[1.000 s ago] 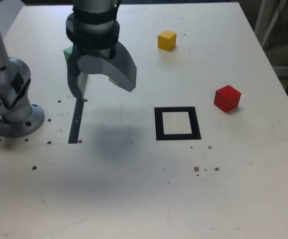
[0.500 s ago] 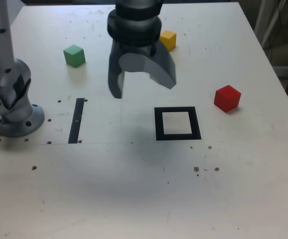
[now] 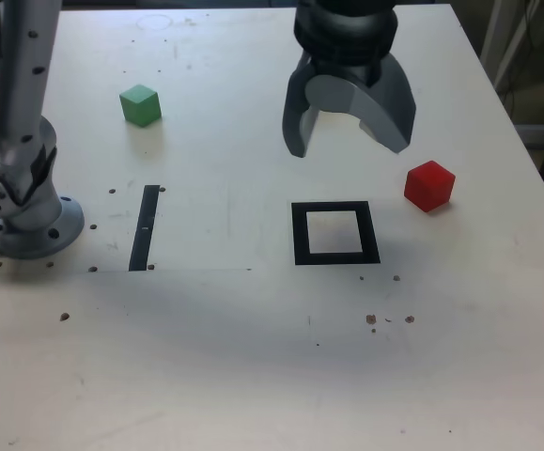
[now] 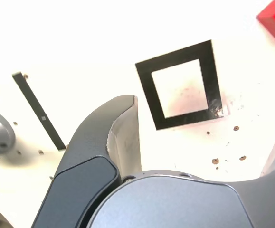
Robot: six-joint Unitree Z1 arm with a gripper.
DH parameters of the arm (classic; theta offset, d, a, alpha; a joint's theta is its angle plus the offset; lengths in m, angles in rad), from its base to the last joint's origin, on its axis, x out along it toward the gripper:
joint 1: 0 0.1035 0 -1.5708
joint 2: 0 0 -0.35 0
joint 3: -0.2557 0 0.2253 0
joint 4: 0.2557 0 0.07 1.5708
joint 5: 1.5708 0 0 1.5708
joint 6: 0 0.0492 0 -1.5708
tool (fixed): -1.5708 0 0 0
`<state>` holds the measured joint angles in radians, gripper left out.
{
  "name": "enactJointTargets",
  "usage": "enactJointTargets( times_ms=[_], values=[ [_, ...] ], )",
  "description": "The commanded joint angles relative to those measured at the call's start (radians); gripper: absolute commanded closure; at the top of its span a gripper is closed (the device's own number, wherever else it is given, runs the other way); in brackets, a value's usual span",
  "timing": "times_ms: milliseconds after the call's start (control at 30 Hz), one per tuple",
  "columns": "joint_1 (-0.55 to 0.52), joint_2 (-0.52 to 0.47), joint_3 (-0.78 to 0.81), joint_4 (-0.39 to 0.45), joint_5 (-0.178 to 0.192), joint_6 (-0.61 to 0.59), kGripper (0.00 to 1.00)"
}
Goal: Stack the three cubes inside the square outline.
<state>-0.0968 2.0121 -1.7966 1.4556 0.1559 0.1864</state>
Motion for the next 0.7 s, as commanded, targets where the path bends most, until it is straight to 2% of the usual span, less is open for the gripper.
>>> enactJointTargets(
  times_ms=[0, 200, 467, 667],
  values=[
    [0.002, 0.018, -0.020, 0.002, 0.009, 0.028, 0.00],
    [0.004, 0.110, -0.155, 0.049, 0.056, 0.212, 0.00],
    [0.011, 0.171, -0.272, 0.062, 0.125, 0.364, 0.00],
    [0.022, 0.237, -0.331, 0.054, 0.139, 0.461, 0.00]
  ],
)
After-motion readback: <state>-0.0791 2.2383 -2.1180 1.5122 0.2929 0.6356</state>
